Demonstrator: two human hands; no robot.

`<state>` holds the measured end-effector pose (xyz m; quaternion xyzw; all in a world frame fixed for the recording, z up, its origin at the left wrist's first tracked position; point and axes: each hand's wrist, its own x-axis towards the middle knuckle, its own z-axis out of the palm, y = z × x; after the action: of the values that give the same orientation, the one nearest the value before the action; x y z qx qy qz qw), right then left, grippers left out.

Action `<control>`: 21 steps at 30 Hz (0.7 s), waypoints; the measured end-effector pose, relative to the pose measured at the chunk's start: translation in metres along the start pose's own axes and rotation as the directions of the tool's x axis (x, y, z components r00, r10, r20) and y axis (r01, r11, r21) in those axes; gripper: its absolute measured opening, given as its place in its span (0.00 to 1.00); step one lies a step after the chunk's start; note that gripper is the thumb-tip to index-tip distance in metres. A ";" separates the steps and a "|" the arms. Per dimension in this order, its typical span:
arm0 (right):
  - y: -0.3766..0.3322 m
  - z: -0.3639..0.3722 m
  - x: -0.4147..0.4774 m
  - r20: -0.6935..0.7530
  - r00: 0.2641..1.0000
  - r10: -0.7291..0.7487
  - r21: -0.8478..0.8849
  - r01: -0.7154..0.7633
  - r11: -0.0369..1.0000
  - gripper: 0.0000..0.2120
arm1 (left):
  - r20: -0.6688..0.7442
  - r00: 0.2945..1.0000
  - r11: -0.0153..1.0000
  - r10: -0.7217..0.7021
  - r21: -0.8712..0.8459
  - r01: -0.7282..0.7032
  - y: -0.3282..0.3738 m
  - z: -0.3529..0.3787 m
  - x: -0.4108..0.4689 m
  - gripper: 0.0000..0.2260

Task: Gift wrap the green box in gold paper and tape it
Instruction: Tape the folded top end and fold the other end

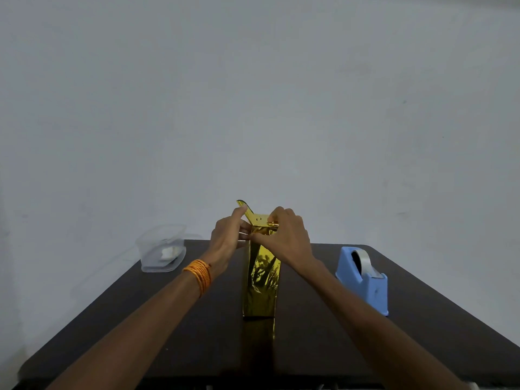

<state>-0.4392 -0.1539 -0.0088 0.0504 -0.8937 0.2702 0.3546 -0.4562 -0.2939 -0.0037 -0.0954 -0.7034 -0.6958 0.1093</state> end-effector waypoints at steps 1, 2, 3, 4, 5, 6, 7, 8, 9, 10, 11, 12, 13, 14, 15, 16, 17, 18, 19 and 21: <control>0.000 0.000 0.000 -0.005 1.000 0.011 -0.014 -0.011 1.000 0.25 | 0.016 1.000 1.000 0.012 0.015 -0.012 0.001 -0.002 -0.001 0.25; 0.000 0.000 0.000 -0.008 1.000 0.018 -0.026 -0.018 0.999 0.26 | 0.032 0.999 0.999 0.022 0.029 -0.023 0.001 -0.004 -0.002 0.26; 0.000 -0.001 0.001 -0.007 1.000 0.024 -0.032 -0.024 0.999 0.26 | 0.050 0.999 0.999 0.020 0.036 -0.021 0.002 -0.006 -0.002 0.26; 0.000 -0.002 0.001 -0.008 1.000 0.030 -0.032 -0.030 0.999 0.26 | 0.066 0.998 0.999 0.010 0.044 -0.013 0.003 -0.008 -0.003 0.27; -0.001 -0.002 0.001 -0.012 0.999 0.033 -0.030 -0.034 0.999 0.25 | 0.077 0.997 0.999 0.003 0.049 -0.007 0.003 -0.010 -0.003 0.27; -0.002 -0.003 0.001 -0.017 0.999 0.035 -0.027 -0.036 0.999 0.23 | 0.076 0.997 0.998 0.008 0.057 -0.012 0.004 -0.012 -0.003 0.26; -0.004 -0.003 0.000 -0.018 0.999 0.034 -0.020 -0.035 0.999 0.22 | 0.059 0.998 0.997 0.028 0.067 -0.032 0.003 -0.013 -0.003 0.23; -0.004 -0.003 0.000 -0.013 0.999 0.033 -0.005 -0.033 0.999 0.21 | 0.029 0.997 0.994 0.065 0.085 -0.067 0.000 -0.014 -0.002 0.20; -0.003 -0.003 0.000 -0.001 1.000 0.031 0.025 -0.031 0.999 0.19 | -0.015 0.993 0.987 0.116 0.111 -0.114 -0.002 -0.016 -0.001 0.15; -0.002 -0.003 -0.001 0.018 0.999 0.031 0.074 -0.032 0.997 0.18 | -0.067 0.982 0.975 0.176 0.149 -0.165 -0.005 -0.018 0.001 0.09; 0.000 -0.004 -0.002 0.041 0.999 0.030 0.145 -0.036 0.989 0.17 | -0.112 0.969 0.964 0.221 0.179 -0.199 -0.007 -0.019 0.002 0.04; 0.003 -0.007 -0.002 0.068 0.997 0.031 0.229 -0.046 0.972 0.16 | -0.139 0.960 0.957 0.244 0.196 -0.215 -0.009 -0.022 0.002 0.04; 0.006 -0.010 -0.002 0.100 0.995 0.030 0.311 -0.059 0.948 0.14 | -0.136 0.960 0.955 0.246 0.204 -0.215 -0.010 -0.024 0.004 0.09; 0.009 -0.013 -0.001 0.132 0.991 0.027 0.378 -0.075 0.923 0.13 | -0.106 0.966 0.957 0.235 0.197 -0.211 -0.011 -0.027 0.006 0.15; 0.012 -0.017 0.000 0.160 0.987 0.025 0.429 -0.093 0.899 0.12 | -0.054 0.976 0.961 0.213 0.193 -0.199 -0.012 -0.029 0.008 0.20; 0.016 -0.019 0.001 0.188 0.982 0.026 0.470 -0.114 0.875 0.12 | 0.007 0.981 0.963 0.193 0.192 -0.191 -0.014 -0.031 0.012 0.24; 0.019 -0.020 0.003 0.211 0.977 0.028 0.514 -0.136 0.847 0.12 | 0.069 0.982 0.963 0.177 0.193 -0.188 -0.016 -0.033 0.015 0.26; 0.022 -0.021 0.005 0.229 0.973 0.026 0.553 -0.152 0.819 0.12 | 0.130 0.977 0.964 0.171 0.183 -0.193 -0.017 -0.034 0.017 0.27; 0.025 -0.021 0.007 0.245 0.969 0.019 0.582 -0.163 0.797 0.12 | 0.188 0.967 0.965 0.172 0.165 -0.204 -0.018 -0.034 0.017 0.26; 0.032 -0.020 0.012 0.265 0.964 0.012 0.616 -0.178 0.767 0.13 | 0.289 0.939 0.965 0.185 0.127 -0.229 -0.017 -0.032 0.018 0.20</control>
<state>-0.4448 -0.1154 -0.0026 0.1544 -0.7880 0.5652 0.1892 -0.4781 -0.3265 -0.0145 -0.2555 -0.7510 -0.6021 0.0907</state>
